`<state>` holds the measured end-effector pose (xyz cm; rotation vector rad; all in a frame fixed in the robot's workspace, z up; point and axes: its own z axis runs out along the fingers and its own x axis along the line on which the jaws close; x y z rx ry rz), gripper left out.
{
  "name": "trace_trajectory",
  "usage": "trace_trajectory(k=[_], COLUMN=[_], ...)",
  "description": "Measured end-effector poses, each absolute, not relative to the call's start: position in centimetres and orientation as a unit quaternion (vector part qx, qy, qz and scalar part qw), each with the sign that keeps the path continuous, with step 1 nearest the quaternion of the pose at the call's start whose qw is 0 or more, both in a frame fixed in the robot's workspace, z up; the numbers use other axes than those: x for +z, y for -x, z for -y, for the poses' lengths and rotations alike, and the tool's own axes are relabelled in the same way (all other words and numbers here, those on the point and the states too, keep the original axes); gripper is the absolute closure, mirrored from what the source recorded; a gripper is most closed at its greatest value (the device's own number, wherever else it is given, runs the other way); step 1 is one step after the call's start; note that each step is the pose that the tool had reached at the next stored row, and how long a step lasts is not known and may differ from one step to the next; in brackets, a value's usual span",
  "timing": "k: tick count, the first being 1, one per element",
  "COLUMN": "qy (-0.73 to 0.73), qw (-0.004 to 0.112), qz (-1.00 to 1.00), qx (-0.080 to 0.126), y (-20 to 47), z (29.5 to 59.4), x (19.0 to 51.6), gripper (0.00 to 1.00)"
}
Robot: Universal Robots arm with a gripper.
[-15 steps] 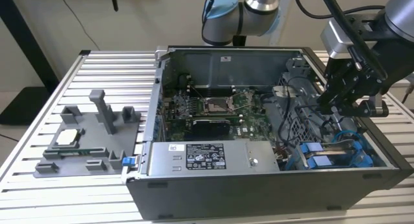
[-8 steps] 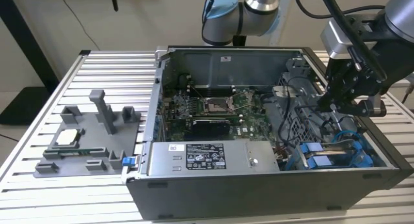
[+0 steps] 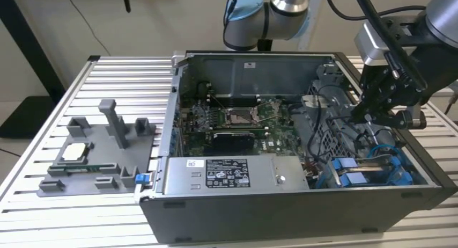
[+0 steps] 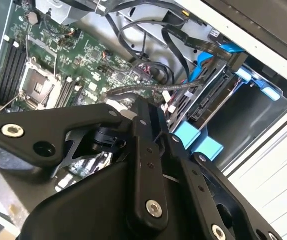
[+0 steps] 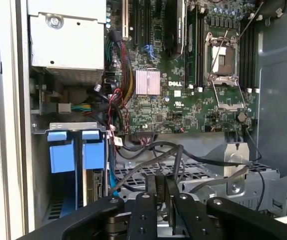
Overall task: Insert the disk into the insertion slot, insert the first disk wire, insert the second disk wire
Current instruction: 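Insert the first disk wire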
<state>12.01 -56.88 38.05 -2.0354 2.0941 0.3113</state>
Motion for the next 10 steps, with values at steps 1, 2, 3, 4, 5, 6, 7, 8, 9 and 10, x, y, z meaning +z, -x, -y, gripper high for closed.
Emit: trace_trajectory(k=[1,2,3,4,5,6,7,8,9,10], qy=[0.690,0.690,0.691,0.691,0.692,0.693,0.693,0.694,0.694,0.695], qw=[0.101,0.099,0.095,0.090,0.085,0.080,0.075,0.069,0.065,0.061], qz=[-0.709,-0.710,-0.710,-0.711,-0.711,-0.712,-0.713,-0.713,-0.714,-0.714], qx=[0.105,0.102,0.098,0.093,0.088,0.083,0.077,0.072,0.067,0.063], y=[-12.01,-12.02,-12.06,-12.11,-12.16,-12.21,-12.28,-12.38,-12.48,-12.63], z=[56.88,56.88,56.88,56.87,56.87,56.87,56.87,56.87,56.88,56.88], x=[38.03,38.00,37.98,37.98,37.96,37.95,37.94,37.93,37.92,37.91], gripper=[1.00,1.00,1.00,1.00,1.00,1.00,1.00,1.00,1.00,1.00])
